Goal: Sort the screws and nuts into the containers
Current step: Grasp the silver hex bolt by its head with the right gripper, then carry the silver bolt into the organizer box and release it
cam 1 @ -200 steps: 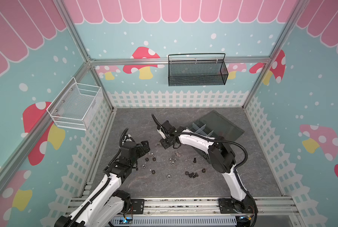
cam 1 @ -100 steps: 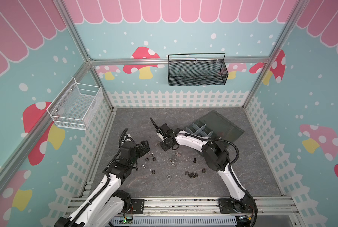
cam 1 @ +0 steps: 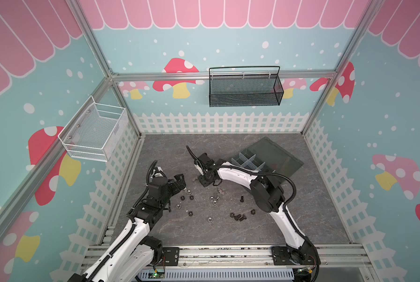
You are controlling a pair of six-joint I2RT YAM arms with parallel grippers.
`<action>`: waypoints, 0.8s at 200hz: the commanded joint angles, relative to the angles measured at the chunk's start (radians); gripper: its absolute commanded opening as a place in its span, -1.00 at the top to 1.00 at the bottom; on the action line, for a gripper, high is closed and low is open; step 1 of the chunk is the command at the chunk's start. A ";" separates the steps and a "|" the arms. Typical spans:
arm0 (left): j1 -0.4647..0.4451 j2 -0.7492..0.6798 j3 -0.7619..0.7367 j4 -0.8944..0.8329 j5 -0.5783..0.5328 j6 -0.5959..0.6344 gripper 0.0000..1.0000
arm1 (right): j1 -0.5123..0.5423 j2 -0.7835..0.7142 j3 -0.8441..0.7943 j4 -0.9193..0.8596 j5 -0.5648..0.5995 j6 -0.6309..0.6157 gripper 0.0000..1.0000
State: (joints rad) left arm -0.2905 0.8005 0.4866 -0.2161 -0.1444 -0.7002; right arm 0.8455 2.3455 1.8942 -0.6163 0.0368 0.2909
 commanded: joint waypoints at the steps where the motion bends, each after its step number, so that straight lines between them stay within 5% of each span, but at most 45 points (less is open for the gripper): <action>1: 0.001 -0.015 -0.010 0.012 -0.004 -0.001 -1.00 | 0.006 0.000 -0.034 -0.038 0.016 0.000 0.66; 48: -0.001 -0.017 -0.011 0.019 -0.004 0.005 -1.00 | 0.006 -0.129 -0.158 0.025 0.057 0.047 1.00; 160: 0.001 0.004 -0.013 0.053 0.036 0.006 -1.00 | -0.072 -0.609 -0.554 0.072 0.193 0.153 1.00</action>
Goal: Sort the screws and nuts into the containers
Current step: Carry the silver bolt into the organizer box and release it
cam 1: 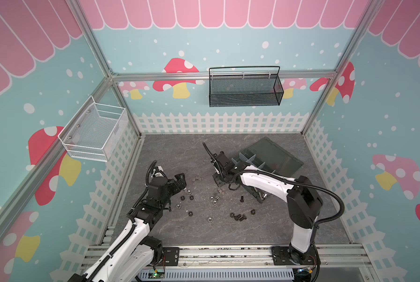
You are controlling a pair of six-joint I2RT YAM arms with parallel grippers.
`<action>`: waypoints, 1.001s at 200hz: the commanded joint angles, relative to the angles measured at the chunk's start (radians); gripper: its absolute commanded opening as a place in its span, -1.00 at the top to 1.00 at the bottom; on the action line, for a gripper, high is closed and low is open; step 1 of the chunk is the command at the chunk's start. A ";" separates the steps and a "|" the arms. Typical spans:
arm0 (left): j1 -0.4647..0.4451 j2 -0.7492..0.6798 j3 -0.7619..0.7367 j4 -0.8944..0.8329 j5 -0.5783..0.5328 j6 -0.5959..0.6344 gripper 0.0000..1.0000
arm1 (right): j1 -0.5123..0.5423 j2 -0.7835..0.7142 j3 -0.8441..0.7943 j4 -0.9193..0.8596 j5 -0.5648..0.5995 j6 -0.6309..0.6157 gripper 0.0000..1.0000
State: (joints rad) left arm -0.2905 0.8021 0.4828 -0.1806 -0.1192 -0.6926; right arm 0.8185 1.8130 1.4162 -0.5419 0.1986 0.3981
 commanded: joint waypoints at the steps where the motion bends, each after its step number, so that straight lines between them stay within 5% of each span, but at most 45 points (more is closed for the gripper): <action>1: 0.001 0.003 -0.010 0.019 0.011 -0.002 -1.00 | -0.048 -0.080 -0.082 -0.002 0.031 0.047 1.00; 89: 0.001 0.033 -0.009 0.059 0.047 -0.020 -0.99 | -0.307 -0.464 -0.478 -0.009 -0.172 0.032 1.00; 139: 0.000 0.060 -0.008 0.093 0.096 -0.026 -0.99 | -0.380 -0.483 -0.545 0.036 -0.299 0.003 1.00; 200: 0.001 0.048 -0.009 0.083 0.099 -0.018 -1.00 | -0.392 -0.399 -0.502 0.048 -0.285 -0.024 1.00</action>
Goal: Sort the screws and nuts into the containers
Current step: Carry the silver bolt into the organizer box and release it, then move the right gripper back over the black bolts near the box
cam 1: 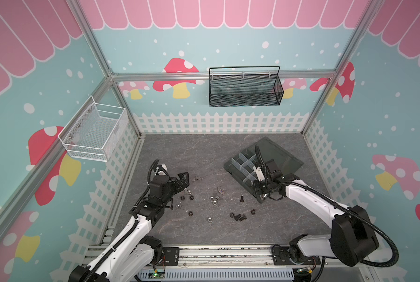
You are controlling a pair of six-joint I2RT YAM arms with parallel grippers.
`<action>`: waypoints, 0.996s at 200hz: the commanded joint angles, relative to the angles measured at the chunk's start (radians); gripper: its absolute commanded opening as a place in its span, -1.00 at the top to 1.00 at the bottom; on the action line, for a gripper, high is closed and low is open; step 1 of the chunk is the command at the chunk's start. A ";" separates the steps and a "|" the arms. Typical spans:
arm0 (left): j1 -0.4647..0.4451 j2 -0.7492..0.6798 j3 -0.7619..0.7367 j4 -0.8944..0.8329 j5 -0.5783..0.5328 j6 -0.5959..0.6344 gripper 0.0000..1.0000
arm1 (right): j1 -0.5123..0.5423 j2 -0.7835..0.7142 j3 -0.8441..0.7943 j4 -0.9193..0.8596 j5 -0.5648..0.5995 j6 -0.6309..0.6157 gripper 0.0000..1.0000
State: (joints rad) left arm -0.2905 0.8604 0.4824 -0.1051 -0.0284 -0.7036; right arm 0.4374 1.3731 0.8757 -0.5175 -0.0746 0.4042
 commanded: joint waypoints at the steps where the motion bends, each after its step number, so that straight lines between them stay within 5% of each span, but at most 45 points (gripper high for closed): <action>1: 0.001 -0.010 -0.008 0.006 0.007 -0.007 -1.00 | -0.011 0.042 0.041 0.024 -0.011 -0.031 1.00; 42: 0.001 -0.023 0.004 -0.027 -0.019 -0.005 -0.99 | -0.016 0.112 0.078 0.026 0.013 -0.051 0.90; 115: 0.001 -0.029 -0.003 -0.042 -0.031 -0.004 -1.00 | -0.017 0.156 0.104 0.040 0.025 -0.061 0.33; 199: 0.001 -0.069 -0.003 -0.065 -0.059 0.003 -1.00 | -0.017 0.105 0.114 0.029 0.030 -0.050 0.20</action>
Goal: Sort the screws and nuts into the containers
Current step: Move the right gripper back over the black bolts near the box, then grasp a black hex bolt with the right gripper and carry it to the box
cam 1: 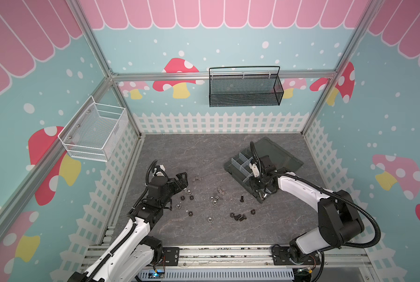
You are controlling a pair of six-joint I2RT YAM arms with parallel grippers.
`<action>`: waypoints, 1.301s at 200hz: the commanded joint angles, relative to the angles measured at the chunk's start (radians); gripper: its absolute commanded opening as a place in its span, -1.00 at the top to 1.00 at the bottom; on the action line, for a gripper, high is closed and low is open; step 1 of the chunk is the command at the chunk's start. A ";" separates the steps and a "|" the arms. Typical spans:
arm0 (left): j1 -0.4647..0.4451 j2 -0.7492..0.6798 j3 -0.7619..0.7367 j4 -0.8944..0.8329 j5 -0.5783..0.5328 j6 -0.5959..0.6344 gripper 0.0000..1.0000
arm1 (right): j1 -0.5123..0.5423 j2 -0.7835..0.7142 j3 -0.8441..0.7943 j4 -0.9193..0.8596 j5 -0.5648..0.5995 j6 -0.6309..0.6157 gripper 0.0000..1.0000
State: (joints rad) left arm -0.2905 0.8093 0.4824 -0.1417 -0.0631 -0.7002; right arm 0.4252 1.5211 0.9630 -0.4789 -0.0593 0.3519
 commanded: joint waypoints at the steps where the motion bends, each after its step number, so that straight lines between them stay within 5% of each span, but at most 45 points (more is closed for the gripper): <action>1: 0.001 -0.018 -0.002 -0.028 -0.025 -0.001 -1.00 | -0.005 -0.046 0.026 -0.011 0.016 0.004 0.20; 61: 0.002 -0.010 -0.003 -0.023 -0.005 -0.011 -1.00 | 0.023 -0.106 0.029 -0.057 0.061 0.044 0.17; 130: 0.005 0.003 -0.002 -0.029 -0.019 -0.019 -0.99 | 0.206 -0.098 0.074 -0.219 0.211 0.162 0.17; 260: 0.005 0.010 -0.007 -0.061 -0.079 -0.041 -0.99 | 0.275 -0.228 -0.119 -0.320 0.114 0.353 0.16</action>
State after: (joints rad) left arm -0.2901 0.8276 0.4824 -0.1852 -0.1108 -0.7105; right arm 0.6895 1.3113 0.8780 -0.7673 0.0788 0.6540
